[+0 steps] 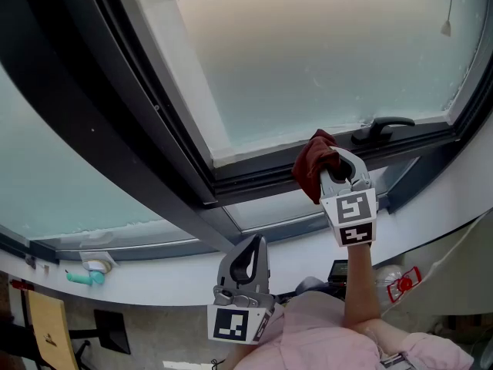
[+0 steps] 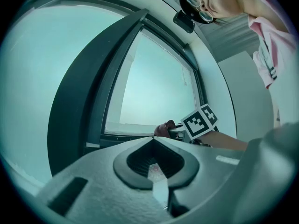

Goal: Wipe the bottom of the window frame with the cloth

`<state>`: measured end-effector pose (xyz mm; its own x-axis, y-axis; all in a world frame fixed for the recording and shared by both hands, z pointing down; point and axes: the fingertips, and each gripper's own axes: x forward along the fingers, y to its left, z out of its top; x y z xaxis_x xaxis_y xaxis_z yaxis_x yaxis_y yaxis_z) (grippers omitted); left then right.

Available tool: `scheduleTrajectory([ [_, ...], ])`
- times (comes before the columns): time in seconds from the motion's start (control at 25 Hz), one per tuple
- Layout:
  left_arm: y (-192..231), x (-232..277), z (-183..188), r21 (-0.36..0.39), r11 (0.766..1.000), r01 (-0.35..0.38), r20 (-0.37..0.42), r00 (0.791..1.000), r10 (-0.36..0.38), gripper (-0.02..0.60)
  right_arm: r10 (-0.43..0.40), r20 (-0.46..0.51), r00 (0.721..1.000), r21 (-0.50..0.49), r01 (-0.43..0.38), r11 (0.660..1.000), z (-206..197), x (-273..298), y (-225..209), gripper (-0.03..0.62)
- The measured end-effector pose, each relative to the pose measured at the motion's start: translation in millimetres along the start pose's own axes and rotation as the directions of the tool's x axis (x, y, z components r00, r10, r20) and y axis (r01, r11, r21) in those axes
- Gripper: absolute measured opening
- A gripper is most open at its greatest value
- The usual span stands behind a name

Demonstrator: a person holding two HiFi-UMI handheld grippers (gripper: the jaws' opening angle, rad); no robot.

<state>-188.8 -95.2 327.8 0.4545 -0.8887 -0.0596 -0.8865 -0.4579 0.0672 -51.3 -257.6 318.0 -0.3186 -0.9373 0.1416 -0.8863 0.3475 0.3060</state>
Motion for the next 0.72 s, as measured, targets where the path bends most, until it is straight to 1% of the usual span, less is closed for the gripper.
scheduleTrajectory([
  [0.36,-5.4,2.3,-1.7,0.006,1.0,-0.008,-0.012,1.0,0.008,-0.005,-0.015,0.002,1.0,0.015,0.015,1.0,-4.4,-2.5,-14.4,0.063],
  [0.72,-11.3,2.0,-2.4,0.013,1.0,-0.011,-0.018,1.0,0.012,-0.005,-0.055,-0.007,0.998,0.039,0.055,0.998,-13.0,-6.7,-38.3,0.063],
])
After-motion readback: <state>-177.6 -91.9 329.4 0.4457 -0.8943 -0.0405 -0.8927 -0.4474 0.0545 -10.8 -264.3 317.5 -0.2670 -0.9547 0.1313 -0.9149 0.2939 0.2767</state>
